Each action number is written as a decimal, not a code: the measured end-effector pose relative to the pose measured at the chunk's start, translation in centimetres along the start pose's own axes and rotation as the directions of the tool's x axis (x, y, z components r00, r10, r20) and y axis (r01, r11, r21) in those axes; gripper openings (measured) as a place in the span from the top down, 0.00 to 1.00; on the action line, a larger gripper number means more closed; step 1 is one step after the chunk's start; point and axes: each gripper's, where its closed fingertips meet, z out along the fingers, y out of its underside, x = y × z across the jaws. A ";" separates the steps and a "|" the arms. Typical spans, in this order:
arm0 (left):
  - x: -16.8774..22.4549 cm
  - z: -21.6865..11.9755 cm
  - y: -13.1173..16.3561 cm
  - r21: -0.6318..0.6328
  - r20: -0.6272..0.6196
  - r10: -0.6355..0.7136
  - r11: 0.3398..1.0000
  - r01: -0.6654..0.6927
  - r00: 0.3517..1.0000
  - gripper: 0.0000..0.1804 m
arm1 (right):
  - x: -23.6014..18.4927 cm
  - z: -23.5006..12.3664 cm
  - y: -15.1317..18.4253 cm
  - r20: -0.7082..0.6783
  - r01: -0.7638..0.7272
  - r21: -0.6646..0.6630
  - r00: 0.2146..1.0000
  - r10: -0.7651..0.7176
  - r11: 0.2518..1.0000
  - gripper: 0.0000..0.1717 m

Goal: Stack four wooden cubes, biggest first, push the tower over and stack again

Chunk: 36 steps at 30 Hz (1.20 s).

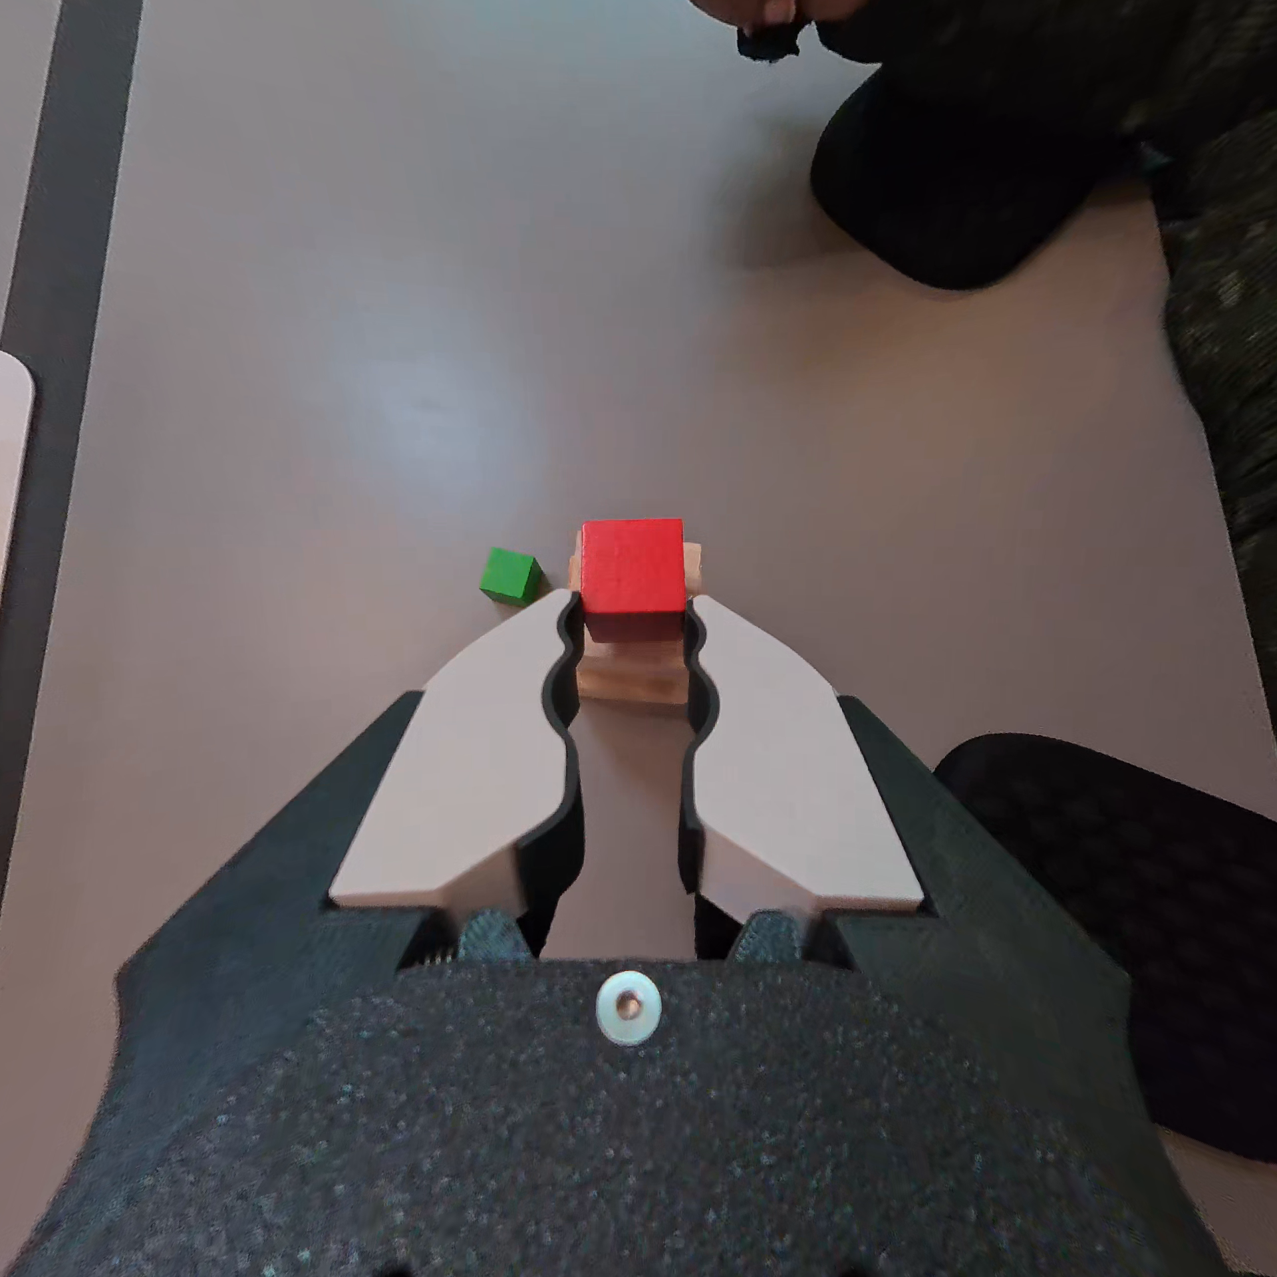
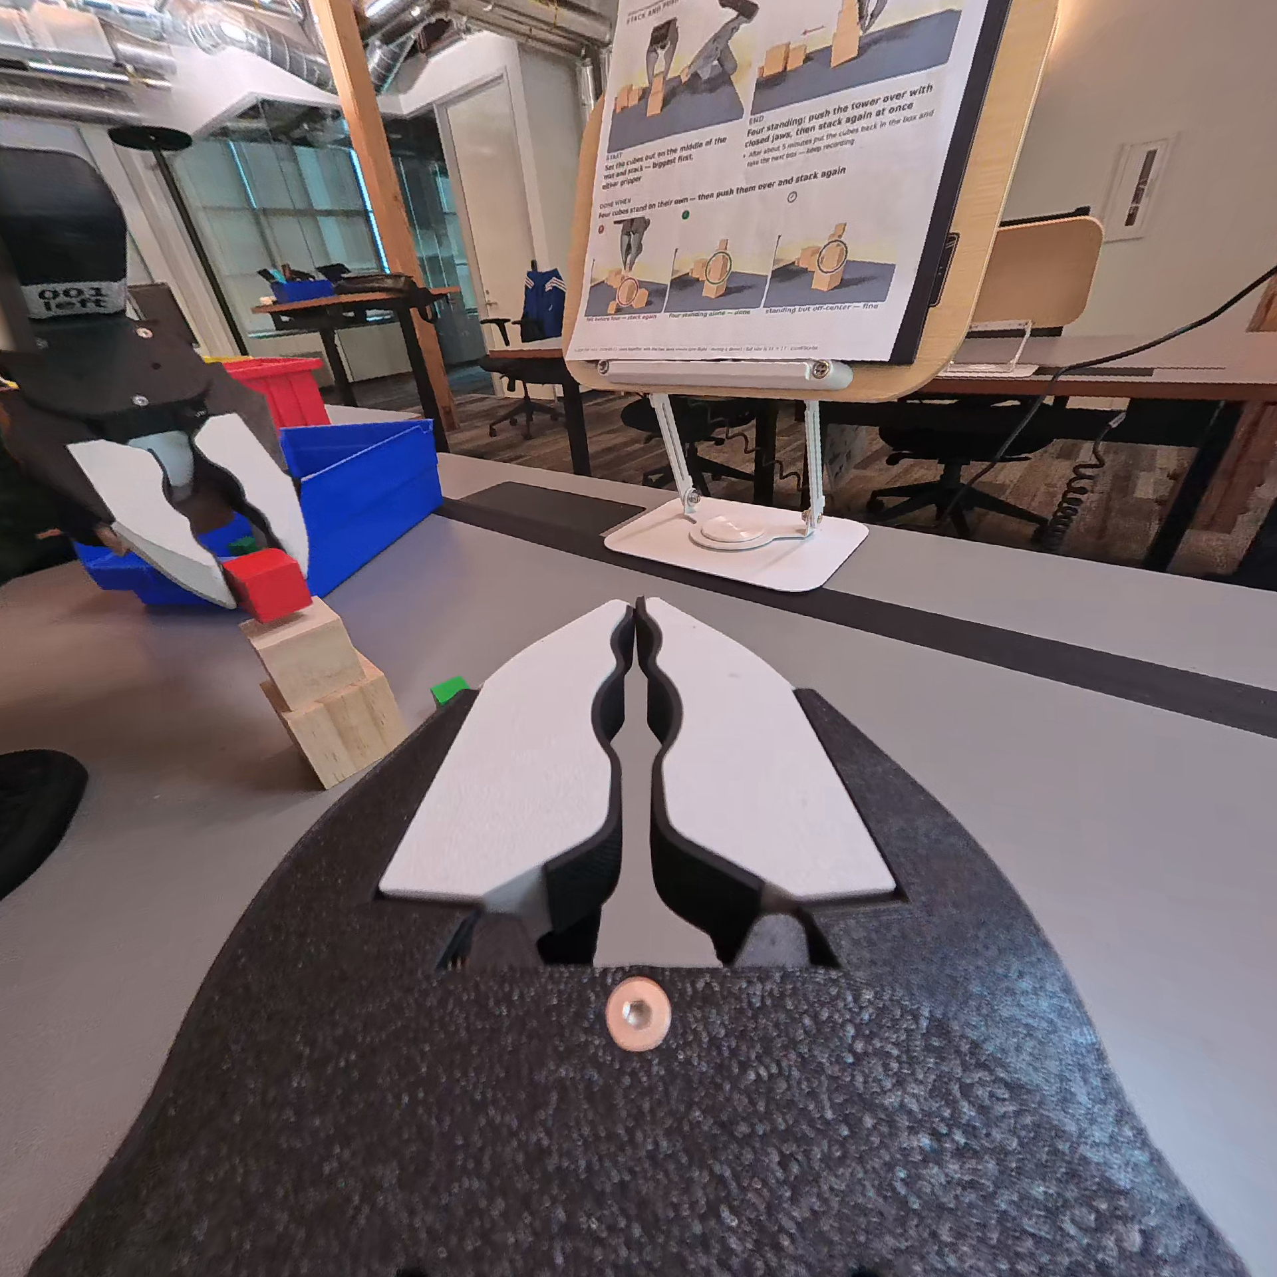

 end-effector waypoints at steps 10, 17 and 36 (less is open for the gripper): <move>0.1 0.5 0.3 -0.009 -0.010 0.044 0.999 -0.044 0.999 0.85 | -0.1 0.0 0.1 0.010 0.002 -0.005 1.000 -0.002 1.000 1.00; 0.0 0.6 0.5 -0.010 -0.019 0.051 0.999 -0.051 0.999 0.85 | -0.2 0.0 0.1 0.013 0.005 -0.005 1.000 -0.005 1.000 1.00; -7.3 5.2 3.4 -0.082 -0.104 -0.083 0.994 0.074 0.991 0.82 | 0.7 0.2 1.4 -0.007 0.011 -0.040 1.000 -0.011 0.999 1.00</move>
